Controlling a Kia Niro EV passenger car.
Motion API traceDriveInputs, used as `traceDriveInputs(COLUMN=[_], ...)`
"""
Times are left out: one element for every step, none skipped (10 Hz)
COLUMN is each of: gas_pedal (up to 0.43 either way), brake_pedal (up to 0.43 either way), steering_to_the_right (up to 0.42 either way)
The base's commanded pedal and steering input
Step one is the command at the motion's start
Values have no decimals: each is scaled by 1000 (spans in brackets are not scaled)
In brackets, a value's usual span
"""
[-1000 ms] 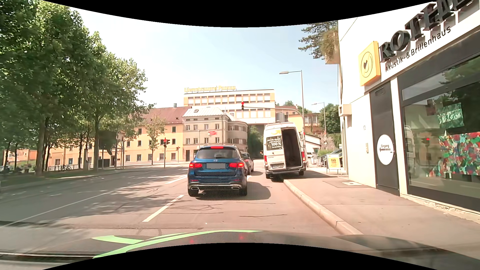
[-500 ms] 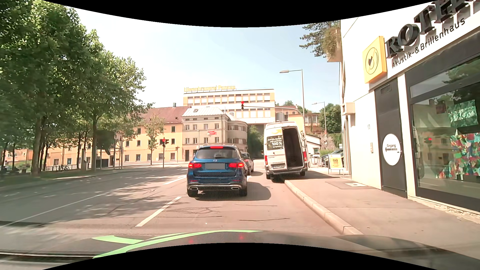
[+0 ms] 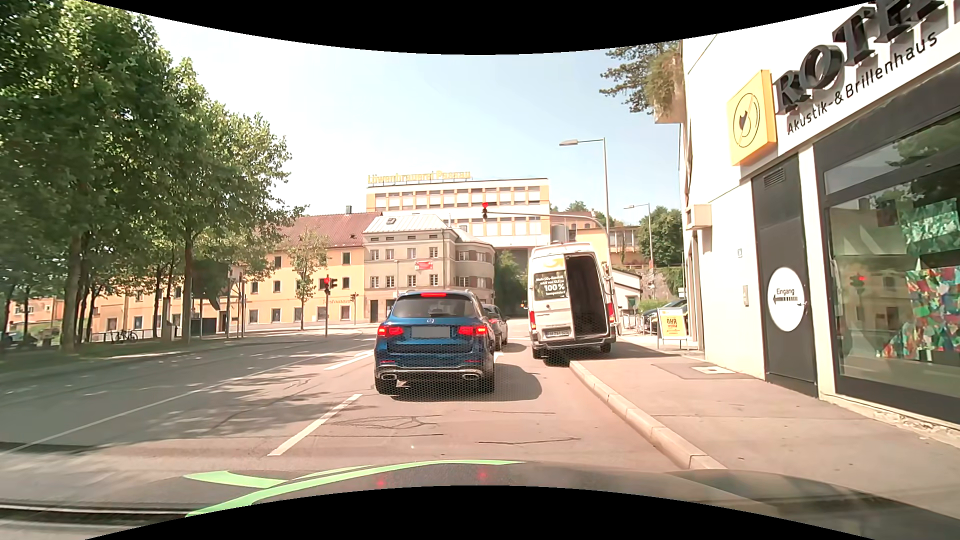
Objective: Follow the waypoints while adhering to traffic rules and regulations
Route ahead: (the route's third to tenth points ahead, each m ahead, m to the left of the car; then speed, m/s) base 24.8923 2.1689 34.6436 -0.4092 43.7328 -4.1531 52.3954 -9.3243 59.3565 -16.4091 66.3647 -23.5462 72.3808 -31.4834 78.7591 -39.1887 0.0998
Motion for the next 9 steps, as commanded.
traceDriveInputs(gas_pedal=[0,0,0,0,0,0,0,0,0], brake_pedal=[226,244,256,256,262,268,274,280,280], steering_to_the_right=[11,10,8,8,8,8,9,8,8])
